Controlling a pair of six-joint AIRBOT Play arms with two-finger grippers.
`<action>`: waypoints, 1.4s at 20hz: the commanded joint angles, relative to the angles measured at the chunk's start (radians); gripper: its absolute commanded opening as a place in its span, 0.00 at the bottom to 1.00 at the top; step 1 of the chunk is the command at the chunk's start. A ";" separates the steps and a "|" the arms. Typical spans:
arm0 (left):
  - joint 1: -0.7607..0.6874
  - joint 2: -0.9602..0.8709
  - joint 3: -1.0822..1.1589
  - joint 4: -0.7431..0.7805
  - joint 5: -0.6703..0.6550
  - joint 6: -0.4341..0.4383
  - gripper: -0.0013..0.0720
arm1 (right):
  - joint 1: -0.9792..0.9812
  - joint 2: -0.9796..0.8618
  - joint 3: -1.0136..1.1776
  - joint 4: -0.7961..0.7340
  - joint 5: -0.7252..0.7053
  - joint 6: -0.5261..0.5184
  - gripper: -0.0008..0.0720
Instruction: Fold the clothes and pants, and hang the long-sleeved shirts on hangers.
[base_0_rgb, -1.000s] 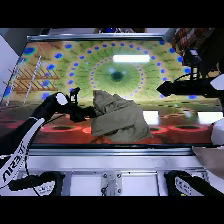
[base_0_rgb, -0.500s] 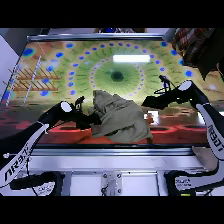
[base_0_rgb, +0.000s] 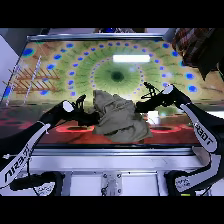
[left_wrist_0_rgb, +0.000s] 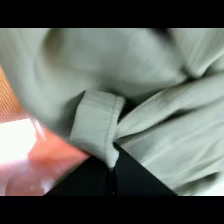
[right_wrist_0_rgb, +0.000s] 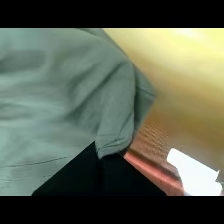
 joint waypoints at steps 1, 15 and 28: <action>0.083 0.073 0.179 0.002 -0.035 0.002 0.03 | -0.019 0.105 0.076 0.027 0.006 -0.030 0.03; 0.032 0.386 1.053 0.005 0.011 0.058 0.04 | -0.028 0.933 0.455 0.035 -0.137 0.103 0.03; 0.241 0.252 0.809 0.009 -0.054 -0.016 0.03 | 0.058 0.652 0.387 0.056 0.061 0.200 0.03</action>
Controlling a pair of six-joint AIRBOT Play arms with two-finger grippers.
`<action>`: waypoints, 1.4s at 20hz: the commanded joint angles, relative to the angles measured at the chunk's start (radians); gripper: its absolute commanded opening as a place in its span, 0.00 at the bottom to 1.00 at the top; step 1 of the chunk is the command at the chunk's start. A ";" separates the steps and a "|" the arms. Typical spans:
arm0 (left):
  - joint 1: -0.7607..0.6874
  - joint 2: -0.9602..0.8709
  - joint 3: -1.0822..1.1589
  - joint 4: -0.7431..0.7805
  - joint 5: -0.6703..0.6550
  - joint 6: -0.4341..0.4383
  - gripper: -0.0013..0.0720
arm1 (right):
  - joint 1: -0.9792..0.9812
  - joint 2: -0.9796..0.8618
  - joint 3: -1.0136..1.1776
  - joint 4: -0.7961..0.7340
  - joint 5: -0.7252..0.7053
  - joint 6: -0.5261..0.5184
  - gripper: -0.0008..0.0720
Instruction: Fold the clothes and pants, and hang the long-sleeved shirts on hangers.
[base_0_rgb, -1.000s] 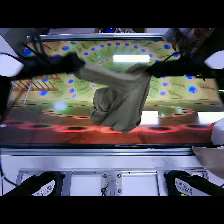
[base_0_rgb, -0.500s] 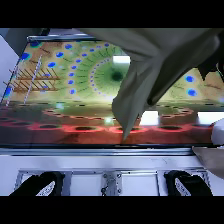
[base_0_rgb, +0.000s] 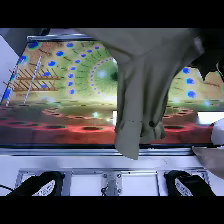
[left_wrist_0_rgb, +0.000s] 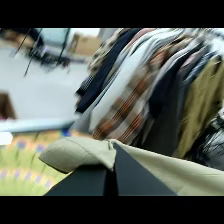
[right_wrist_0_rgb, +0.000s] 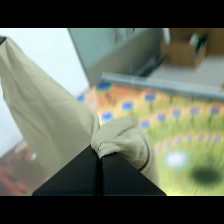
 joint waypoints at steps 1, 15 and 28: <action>0.130 -0.030 -0.201 0.032 -0.195 -0.065 0.03 | 0.109 -0.159 -0.079 -0.086 0.100 0.021 0.03; 0.396 0.153 -0.767 0.412 -0.229 -0.102 0.77 | 0.364 -0.473 -0.159 -0.339 -0.123 -0.058 1.00; -0.207 -0.176 -0.717 0.418 0.001 -0.169 0.76 | 0.277 -0.510 -0.293 -0.844 0.196 0.268 1.00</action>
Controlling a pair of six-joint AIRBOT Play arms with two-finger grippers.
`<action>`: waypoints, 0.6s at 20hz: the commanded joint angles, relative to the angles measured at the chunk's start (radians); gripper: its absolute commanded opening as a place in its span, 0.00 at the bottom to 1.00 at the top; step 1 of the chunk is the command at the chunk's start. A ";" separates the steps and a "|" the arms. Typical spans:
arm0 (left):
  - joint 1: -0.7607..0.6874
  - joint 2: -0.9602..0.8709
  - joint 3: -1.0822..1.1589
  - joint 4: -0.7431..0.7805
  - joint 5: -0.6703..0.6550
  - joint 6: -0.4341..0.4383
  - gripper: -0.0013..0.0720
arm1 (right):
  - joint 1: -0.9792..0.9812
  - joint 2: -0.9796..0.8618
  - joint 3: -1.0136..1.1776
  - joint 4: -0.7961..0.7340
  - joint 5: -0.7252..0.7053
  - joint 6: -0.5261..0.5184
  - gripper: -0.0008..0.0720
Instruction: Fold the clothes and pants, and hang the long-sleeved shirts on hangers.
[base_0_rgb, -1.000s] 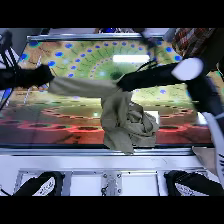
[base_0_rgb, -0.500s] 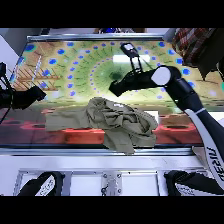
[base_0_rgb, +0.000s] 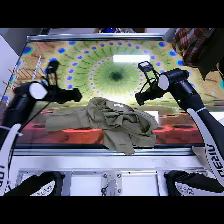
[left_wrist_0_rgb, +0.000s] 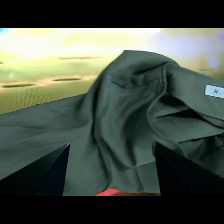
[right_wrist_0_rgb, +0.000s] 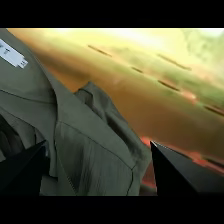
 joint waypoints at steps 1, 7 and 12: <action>-0.137 -0.159 0.017 0.004 0.116 -0.061 0.76 | -0.003 -0.021 -0.024 -0.021 0.029 0.037 0.99; -0.249 -0.417 0.246 0.101 -0.085 -0.048 0.76 | -0.003 -0.003 -0.024 -0.021 0.042 0.037 0.99; -0.265 -0.521 0.328 0.239 -0.177 -0.109 0.40 | -0.005 -0.003 -0.025 -0.020 0.119 0.036 0.99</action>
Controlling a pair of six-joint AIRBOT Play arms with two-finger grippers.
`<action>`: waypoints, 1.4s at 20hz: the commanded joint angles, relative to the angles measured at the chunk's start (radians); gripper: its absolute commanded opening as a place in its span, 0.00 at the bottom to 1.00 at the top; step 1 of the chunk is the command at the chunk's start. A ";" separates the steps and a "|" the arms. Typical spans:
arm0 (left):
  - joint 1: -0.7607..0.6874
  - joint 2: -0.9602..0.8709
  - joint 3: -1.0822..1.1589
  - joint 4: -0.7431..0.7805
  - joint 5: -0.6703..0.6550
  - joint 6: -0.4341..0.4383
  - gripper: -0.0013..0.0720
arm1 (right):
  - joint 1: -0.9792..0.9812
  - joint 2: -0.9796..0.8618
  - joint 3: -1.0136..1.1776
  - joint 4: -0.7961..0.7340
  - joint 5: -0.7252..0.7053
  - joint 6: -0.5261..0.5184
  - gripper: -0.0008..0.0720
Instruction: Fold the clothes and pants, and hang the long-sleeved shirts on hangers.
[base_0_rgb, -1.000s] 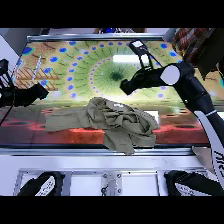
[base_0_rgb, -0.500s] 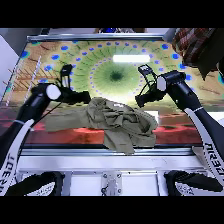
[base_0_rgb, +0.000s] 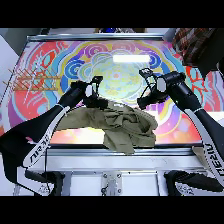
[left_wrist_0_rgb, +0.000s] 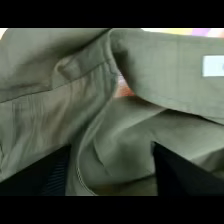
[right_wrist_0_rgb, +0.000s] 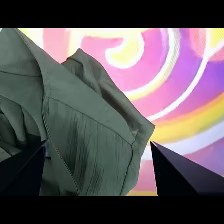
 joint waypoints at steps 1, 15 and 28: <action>-0.002 -0.058 0.040 0.070 -0.054 -0.031 0.14 | 0.000 0.001 -0.005 0.002 0.058 0.000 0.99; 0.027 0.007 0.040 0.070 -0.056 -0.030 0.04 | 0.000 -0.008 -0.247 0.128 -0.080 -0.046 0.44; -0.059 0.581 0.499 0.165 -0.019 -0.023 0.04 | -0.023 0.470 0.373 0.019 -0.118 0.036 0.03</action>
